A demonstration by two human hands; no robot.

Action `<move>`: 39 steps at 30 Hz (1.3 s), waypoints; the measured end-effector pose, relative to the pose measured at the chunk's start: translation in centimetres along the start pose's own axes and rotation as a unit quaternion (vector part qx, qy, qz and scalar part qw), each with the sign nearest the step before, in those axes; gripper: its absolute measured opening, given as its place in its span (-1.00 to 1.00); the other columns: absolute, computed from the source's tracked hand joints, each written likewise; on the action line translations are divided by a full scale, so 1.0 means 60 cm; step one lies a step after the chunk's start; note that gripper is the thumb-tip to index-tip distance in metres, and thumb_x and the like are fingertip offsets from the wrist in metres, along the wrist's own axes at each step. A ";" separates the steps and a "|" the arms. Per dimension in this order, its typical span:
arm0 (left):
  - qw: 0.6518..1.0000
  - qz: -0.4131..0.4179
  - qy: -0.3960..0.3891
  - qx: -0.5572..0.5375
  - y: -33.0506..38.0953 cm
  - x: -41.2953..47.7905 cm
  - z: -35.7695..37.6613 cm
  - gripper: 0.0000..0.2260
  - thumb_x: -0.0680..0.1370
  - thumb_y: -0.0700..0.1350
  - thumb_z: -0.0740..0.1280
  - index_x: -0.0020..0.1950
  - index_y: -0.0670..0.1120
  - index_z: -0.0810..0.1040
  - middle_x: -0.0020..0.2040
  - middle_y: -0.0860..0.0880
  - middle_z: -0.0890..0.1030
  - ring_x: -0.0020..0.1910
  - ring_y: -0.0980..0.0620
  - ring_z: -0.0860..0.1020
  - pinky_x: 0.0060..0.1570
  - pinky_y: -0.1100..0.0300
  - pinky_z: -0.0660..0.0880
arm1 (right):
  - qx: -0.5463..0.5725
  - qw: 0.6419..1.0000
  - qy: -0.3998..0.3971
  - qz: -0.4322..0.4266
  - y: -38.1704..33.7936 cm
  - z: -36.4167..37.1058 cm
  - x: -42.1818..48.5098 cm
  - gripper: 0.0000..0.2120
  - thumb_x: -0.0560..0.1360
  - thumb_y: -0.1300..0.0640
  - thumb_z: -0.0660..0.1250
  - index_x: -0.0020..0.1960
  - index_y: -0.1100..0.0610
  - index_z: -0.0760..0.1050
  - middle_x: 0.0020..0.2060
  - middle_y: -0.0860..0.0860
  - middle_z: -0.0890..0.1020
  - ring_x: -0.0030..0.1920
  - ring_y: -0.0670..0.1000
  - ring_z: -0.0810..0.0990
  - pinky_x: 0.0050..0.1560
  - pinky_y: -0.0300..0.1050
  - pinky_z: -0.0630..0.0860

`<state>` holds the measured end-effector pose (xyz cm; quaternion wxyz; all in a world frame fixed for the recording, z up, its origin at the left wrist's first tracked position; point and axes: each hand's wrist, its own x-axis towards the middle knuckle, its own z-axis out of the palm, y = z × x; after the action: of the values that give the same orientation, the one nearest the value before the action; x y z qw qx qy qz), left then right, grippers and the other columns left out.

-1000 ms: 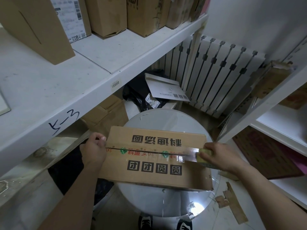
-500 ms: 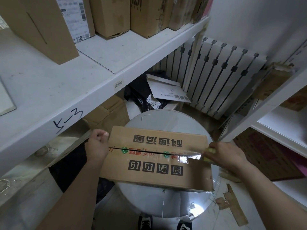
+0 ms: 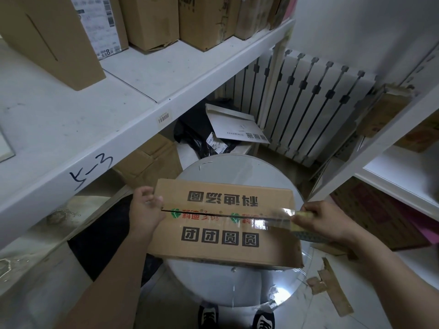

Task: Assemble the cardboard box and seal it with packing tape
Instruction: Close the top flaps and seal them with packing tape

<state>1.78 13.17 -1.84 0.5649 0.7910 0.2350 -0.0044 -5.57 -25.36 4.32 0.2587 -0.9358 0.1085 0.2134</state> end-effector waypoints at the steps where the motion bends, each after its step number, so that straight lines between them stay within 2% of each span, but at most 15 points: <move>1: 1.000 -0.005 0.007 0.007 -0.004 -0.001 0.001 -0.75 0.57 -0.21 0.34 0.17 0.00 0.38 0.04 0.01 0.51 0.01 -0.02 0.56 -0.14 0.04 0.60 | 0.006 1.000 -0.002 0.003 -0.001 0.001 0.000 -0.76 0.49 -0.11 0.34 -0.24 0.03 0.56 -0.24 0.03 0.60 -0.17 0.05 0.57 -0.11 0.01 0.49; 3: 0.999 -0.010 0.025 0.032 -0.014 -0.002 0.000 -0.81 0.58 -0.18 0.33 0.16 -0.04 0.41 -0.01 0.02 0.53 0.02 -0.06 0.55 0.01 -0.05 0.57 | 0.017 1.000 -0.007 0.002 -0.005 0.001 0.002 -0.79 0.50 -0.06 0.29 -0.23 0.03 0.54 -0.21 0.04 0.59 -0.14 0.07 0.55 -0.14 -0.03 0.46; 4: 0.998 -0.010 0.036 0.053 -0.019 -0.003 -0.002 -0.82 0.58 -0.18 0.33 0.16 -0.07 0.42 0.01 -0.01 0.54 0.03 -0.06 0.53 0.04 -0.03 0.52 | 0.017 1.000 -0.009 -0.001 -0.009 0.002 0.004 -0.80 0.50 -0.05 0.27 -0.23 0.02 0.52 -0.20 0.04 0.58 -0.14 0.05 0.53 -0.17 -0.07 0.43; 6: 0.994 -0.011 0.051 0.091 -0.032 0.000 -0.006 -0.82 0.58 -0.20 0.33 0.16 -0.14 0.44 0.04 -0.09 0.53 0.01 -0.02 0.48 0.02 0.07 0.41 | 0.007 1.000 -0.010 -0.004 -0.017 0.007 0.010 -0.84 0.52 0.00 0.28 -0.21 0.02 0.51 -0.18 0.04 0.58 -0.15 0.03 0.52 -0.21 -0.11 0.39; 8: 0.991 -0.018 0.054 0.121 -0.047 0.011 -0.011 -0.79 0.56 -0.22 0.33 0.18 -0.18 0.44 0.06 -0.15 0.54 0.01 -0.02 0.47 -0.02 0.12 0.35 | 0.002 1.000 -0.012 -0.006 -0.025 0.015 0.025 -0.85 0.51 -0.01 0.29 -0.16 0.04 0.53 -0.17 0.04 0.59 -0.14 0.03 0.53 -0.15 -0.05 0.47; 11: 0.987 -0.033 0.047 0.151 -0.053 0.031 -0.012 -0.72 0.56 -0.20 0.34 0.24 -0.23 0.41 0.10 -0.20 0.55 0.02 -0.04 0.47 -0.02 0.13 0.34 | -0.019 1.000 -0.007 -0.001 -0.035 0.027 0.046 -0.84 0.47 -0.07 0.30 -0.13 0.02 0.52 -0.14 0.03 0.59 -0.12 0.06 0.55 -0.04 0.08 0.55; 16: 0.983 -0.051 0.032 0.175 -0.060 0.057 -0.018 -0.66 0.56 -0.18 0.36 0.28 -0.26 0.39 0.09 -0.18 0.50 0.03 -0.08 0.48 -0.05 0.14 0.35 | -0.066 0.997 -0.028 0.006 -0.059 0.047 0.080 -0.73 0.38 -0.19 0.23 -0.20 0.00 0.49 -0.18 0.02 0.57 -0.15 0.04 0.54 -0.10 -0.01 0.53; 22: 0.986 -0.059 0.035 0.154 -0.076 0.061 -0.018 -0.65 0.55 -0.18 0.37 0.29 -0.23 0.40 0.08 -0.12 0.46 0.00 0.01 0.44 -0.10 0.19 0.32 | -0.107 0.993 -0.034 0.017 -0.066 0.060 0.091 -0.78 0.45 -0.12 0.27 -0.29 -0.04 0.39 -0.22 0.00 0.51 -0.18 0.05 0.47 -0.30 -0.13 0.30; 29: 0.987 -0.064 0.028 0.144 -0.087 0.068 -0.020 -0.68 0.57 -0.15 0.34 0.28 -0.21 0.40 0.09 -0.13 0.48 0.03 -0.02 0.46 -0.04 0.13 0.35 | -0.131 0.991 -0.037 0.018 -0.077 0.063 0.092 -0.84 0.50 -0.12 0.27 -0.13 -0.03 0.46 -0.17 0.01 0.50 -0.16 0.04 0.45 -0.22 -0.14 0.33; 34: 0.987 -0.106 0.018 0.119 -0.096 0.080 -0.016 -0.71 0.58 -0.14 0.34 0.25 -0.21 0.40 0.04 -0.10 0.47 0.02 -0.02 0.46 -0.03 0.13 0.35 | -0.142 0.989 -0.043 0.019 -0.076 0.067 0.095 -0.82 0.50 -0.12 0.26 -0.13 -0.02 0.44 -0.15 0.02 0.52 -0.13 0.06 0.47 -0.18 -0.12 0.37; 36: 0.984 -0.138 -0.003 0.111 -0.103 0.090 -0.014 -0.77 0.60 -0.12 0.30 0.18 -0.22 0.46 0.01 -0.13 0.50 0.01 -0.05 0.46 -0.02 0.10 0.37 | -0.151 0.987 -0.046 0.015 -0.075 0.070 0.097 -0.82 0.51 -0.12 0.26 -0.10 -0.02 0.44 -0.14 0.02 0.52 -0.12 0.05 0.47 -0.18 -0.12 0.37; 37: 0.983 -0.149 -0.010 0.107 -0.105 0.095 -0.011 -0.85 0.61 -0.12 0.28 0.06 -0.21 0.50 -0.06 -0.14 0.51 -0.02 -0.08 0.47 -0.04 0.08 0.38 | -0.155 0.987 -0.048 0.014 -0.075 0.072 0.099 -0.82 0.52 -0.12 0.26 -0.08 -0.01 0.44 -0.13 0.01 0.51 -0.13 0.05 0.47 -0.19 -0.13 0.36; 39: 0.979 -0.175 -0.016 0.106 -0.108 0.102 -0.003 -0.80 0.64 -0.14 0.20 -0.17 -0.16 0.44 -0.22 -0.12 0.46 -0.16 -0.09 0.46 -0.19 0.12 0.37 | -0.160 0.986 -0.047 0.015 -0.070 0.075 0.101 -0.81 0.52 -0.13 0.26 -0.07 -0.01 0.43 -0.14 0.02 0.50 -0.13 0.06 0.46 -0.19 -0.12 0.36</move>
<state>4.76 17.19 -9.22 0.4720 0.7931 0.3584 -0.1407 -0.43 -19.98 -0.06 0.1071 -0.9523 0.0748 0.2758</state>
